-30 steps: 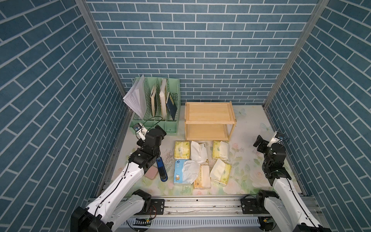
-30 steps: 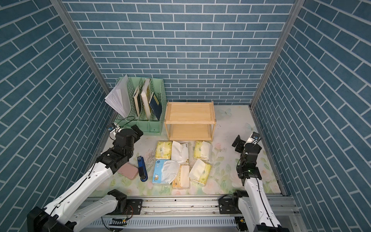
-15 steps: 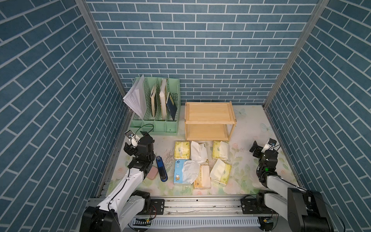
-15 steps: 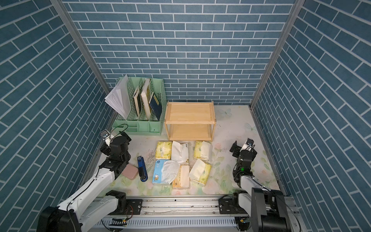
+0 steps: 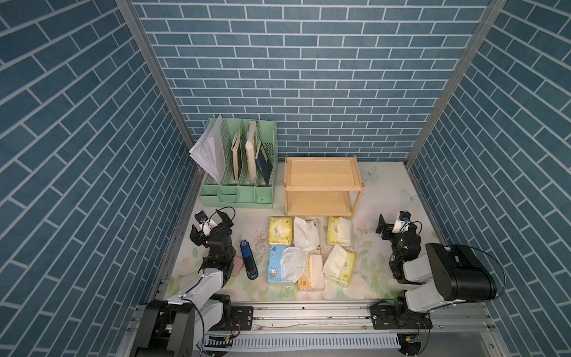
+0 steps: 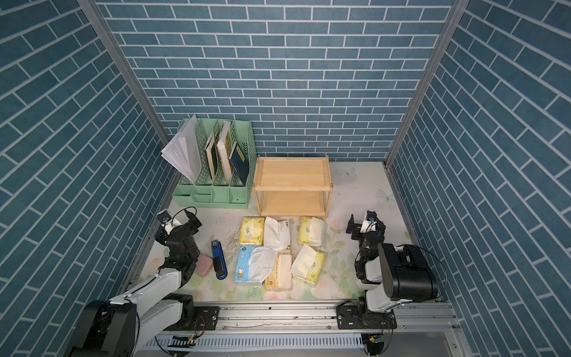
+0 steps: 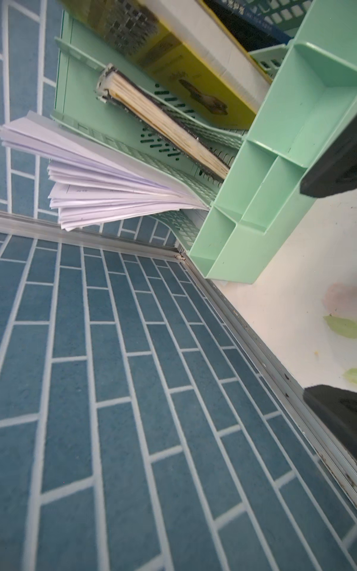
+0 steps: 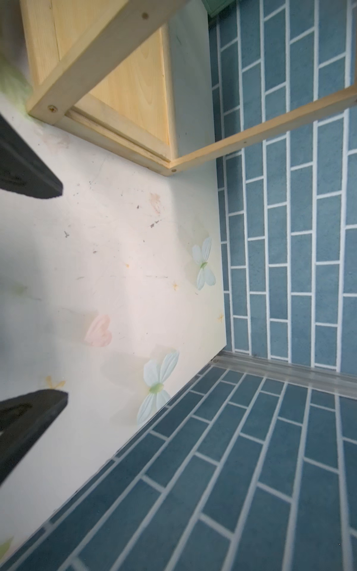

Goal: Remove the tissue boxes from the shelf
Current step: Reset both arms

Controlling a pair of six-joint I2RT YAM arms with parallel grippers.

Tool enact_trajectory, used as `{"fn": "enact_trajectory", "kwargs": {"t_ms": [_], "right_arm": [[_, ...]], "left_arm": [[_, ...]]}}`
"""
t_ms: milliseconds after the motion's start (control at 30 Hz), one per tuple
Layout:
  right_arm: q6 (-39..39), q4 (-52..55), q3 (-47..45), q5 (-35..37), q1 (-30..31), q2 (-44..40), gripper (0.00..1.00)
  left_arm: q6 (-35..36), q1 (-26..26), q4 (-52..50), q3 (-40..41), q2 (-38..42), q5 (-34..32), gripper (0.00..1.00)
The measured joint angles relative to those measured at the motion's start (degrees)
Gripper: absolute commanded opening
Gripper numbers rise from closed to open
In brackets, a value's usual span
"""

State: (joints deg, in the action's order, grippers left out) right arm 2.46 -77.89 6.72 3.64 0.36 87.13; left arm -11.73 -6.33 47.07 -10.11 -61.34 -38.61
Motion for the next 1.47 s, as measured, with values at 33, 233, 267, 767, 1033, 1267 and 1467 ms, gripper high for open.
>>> {"fn": "enact_trajectory", "kwargs": {"t_ms": [33, 233, 267, 767, 1033, 1267, 1467], "right_arm": [[-0.07, 0.74, 1.38, 0.11, 0.24, 0.07, 1.00], [-1.07, 1.57, 4.74, 0.92, 1.27, 0.09, 1.00], [-1.25, 1.99, 4.74, 1.07, 1.27, 0.11, 1.00], [-1.38, 2.89, 4.74, 1.53, 1.53, 0.11, 1.00], [-1.40, 2.89, 4.72, 1.57, 1.53, 0.09, 1.00], [-1.42, 2.91, 4.74, 1.68, 1.64, 0.09, 1.00], [-1.95, 3.32, 4.74, 1.73, 2.29, 0.11, 1.00]], "left_arm": [[0.76, 0.11, 2.34, 0.55, -1.31, 0.92, 1.00], [3.78, 0.55, 14.32, 1.64, -9.62, 6.64, 1.00], [4.15, 0.55, 16.59, 1.81, -11.30, 7.74, 1.00], [8.61, 2.08, 26.67, -1.07, -25.14, 21.73, 1.00], [8.74, 2.19, 26.51, -1.11, -25.16, 23.34, 1.00], [8.76, 2.19, 26.51, -1.11, -25.16, 23.47, 1.00], [8.76, 2.19, 26.51, -1.11, -25.16, 23.47, 1.00]]}}
